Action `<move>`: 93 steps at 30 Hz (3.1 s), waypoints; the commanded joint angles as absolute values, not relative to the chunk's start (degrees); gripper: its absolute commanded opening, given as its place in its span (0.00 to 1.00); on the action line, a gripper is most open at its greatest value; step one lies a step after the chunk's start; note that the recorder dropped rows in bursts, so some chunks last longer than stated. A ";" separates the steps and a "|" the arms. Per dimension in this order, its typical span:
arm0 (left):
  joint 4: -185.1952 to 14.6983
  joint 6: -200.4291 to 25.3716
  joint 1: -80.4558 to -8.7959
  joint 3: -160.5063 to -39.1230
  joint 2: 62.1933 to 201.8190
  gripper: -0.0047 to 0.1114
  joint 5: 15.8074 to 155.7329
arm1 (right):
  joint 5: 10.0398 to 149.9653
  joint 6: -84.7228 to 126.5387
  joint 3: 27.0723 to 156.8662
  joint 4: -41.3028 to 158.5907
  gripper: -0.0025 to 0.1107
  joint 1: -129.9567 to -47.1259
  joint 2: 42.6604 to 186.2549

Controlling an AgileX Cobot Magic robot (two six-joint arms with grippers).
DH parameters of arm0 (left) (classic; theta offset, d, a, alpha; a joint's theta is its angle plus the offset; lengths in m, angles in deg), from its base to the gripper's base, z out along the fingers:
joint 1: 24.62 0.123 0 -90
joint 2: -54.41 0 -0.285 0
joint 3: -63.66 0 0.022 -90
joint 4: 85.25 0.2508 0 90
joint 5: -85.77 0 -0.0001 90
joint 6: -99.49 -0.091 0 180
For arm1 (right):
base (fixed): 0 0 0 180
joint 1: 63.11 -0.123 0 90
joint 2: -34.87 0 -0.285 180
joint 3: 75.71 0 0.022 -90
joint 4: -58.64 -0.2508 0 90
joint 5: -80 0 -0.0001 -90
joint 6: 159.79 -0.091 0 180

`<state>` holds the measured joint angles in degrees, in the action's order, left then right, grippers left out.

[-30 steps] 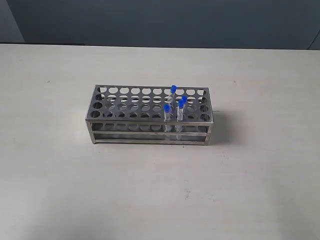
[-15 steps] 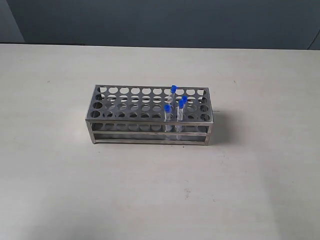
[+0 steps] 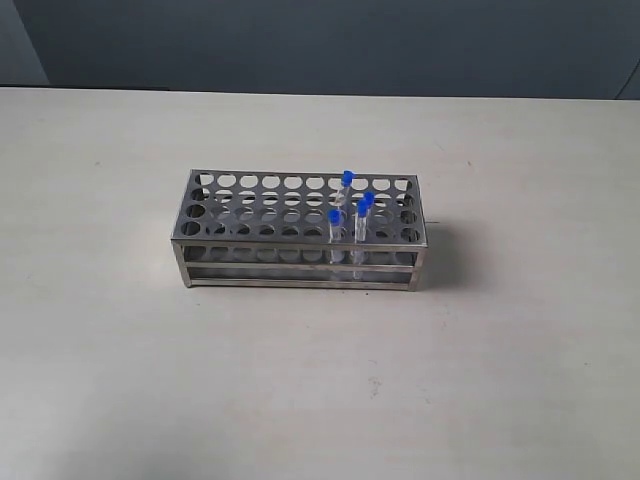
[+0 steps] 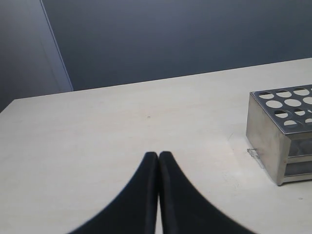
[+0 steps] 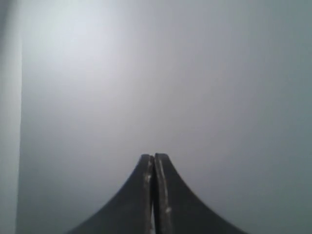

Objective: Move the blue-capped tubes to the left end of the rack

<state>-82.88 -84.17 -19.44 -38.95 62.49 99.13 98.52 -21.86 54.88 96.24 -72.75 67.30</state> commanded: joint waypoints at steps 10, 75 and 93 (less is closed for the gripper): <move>-82.77 -84.14 -19.60 -39.12 62.19 0.05 99.06 | 122.36 -25.60 72.45 119.70 0.02 -72.91 119.77; -82.77 -84.14 -19.60 -39.12 62.19 0.05 99.06 | 138.50 -12.73 85.13 128.83 0.02 -82.80 159.21; -82.77 -84.14 -19.60 -39.12 62.19 0.05 99.06 | 133.98 -16.87 97.22 128.95 0.02 -94.83 152.32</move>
<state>-82.88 -84.17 -19.44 -38.95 62.49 99.13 135.95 -16.44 95.22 129.26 -91.54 151.26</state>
